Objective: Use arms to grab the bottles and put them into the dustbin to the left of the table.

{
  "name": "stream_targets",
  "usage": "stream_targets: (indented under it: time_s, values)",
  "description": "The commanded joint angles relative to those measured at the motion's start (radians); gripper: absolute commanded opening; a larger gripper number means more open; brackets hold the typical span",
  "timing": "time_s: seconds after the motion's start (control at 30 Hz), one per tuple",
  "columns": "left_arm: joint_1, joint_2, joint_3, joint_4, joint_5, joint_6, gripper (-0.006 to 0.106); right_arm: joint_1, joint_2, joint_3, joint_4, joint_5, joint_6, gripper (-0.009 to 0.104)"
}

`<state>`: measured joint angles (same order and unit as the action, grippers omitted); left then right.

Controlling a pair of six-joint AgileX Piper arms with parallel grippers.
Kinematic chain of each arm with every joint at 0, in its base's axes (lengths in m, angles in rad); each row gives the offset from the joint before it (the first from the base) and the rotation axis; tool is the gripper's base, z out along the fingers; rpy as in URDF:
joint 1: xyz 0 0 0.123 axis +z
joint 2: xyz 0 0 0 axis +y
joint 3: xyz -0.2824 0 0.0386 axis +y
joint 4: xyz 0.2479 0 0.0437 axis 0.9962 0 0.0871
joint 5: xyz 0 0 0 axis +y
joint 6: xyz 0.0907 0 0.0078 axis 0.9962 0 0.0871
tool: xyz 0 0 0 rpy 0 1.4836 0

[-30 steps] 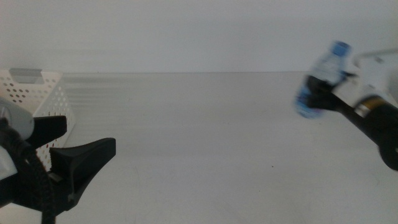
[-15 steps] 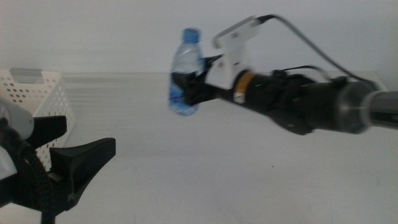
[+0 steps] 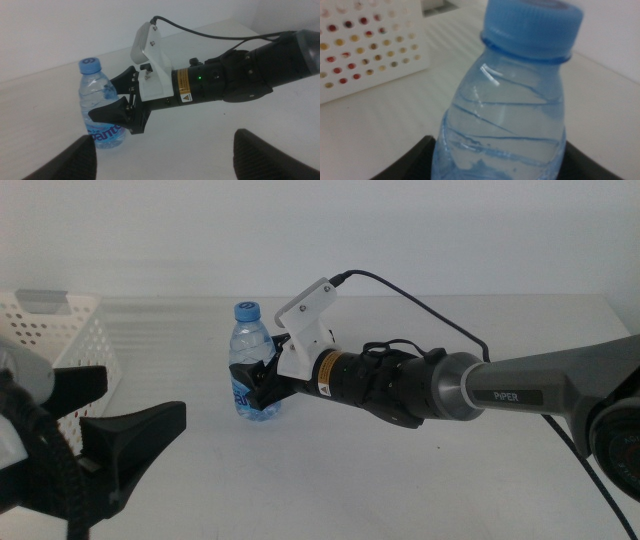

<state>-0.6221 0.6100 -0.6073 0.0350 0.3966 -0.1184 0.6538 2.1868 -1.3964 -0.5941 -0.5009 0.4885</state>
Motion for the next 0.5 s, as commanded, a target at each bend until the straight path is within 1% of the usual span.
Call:
stream_targets:
  time_s: [0.0,0.1,0.13,0.23,0.33,0.43,0.47]
  values:
    - [-0.004,-0.001,-0.028,0.0,-0.067,-0.011,0.09,0.003,-0.065,-0.043,0.015,-0.126,-0.031,0.001]
    - [-0.004,-0.001,-0.028,0.0,-0.066,-0.011,0.09,0.006,-0.065,-0.039,0.013,-0.126,-0.033,0.007]
    - [-0.004,-0.001,-0.028,0.0,-0.067,-0.011,0.09,0.007,-0.064,-0.039,0.008,-0.124,-0.032,0.011]
    - [-0.004,-0.001,-0.028,0.0,-0.067,-0.011,0.09,0.011,-0.063,-0.039,-0.046,-0.092,-0.005,0.034]
    - [-0.004,-0.001,-0.028,0.0,-0.067,-0.011,0.09,0.011,-0.063,-0.038,-0.108,-0.057,0.067,0.061]
    - [-0.004,-0.001,-0.028,0.0,-0.067,-0.011,0.09,0.011,-0.063,-0.037,-0.165,-0.045,0.177,0.081]
    - [-0.004,-0.001,-0.028,0.0,-0.067,-0.011,0.09,0.011,-0.064,-0.037,-0.188,-0.045,0.209,0.083]
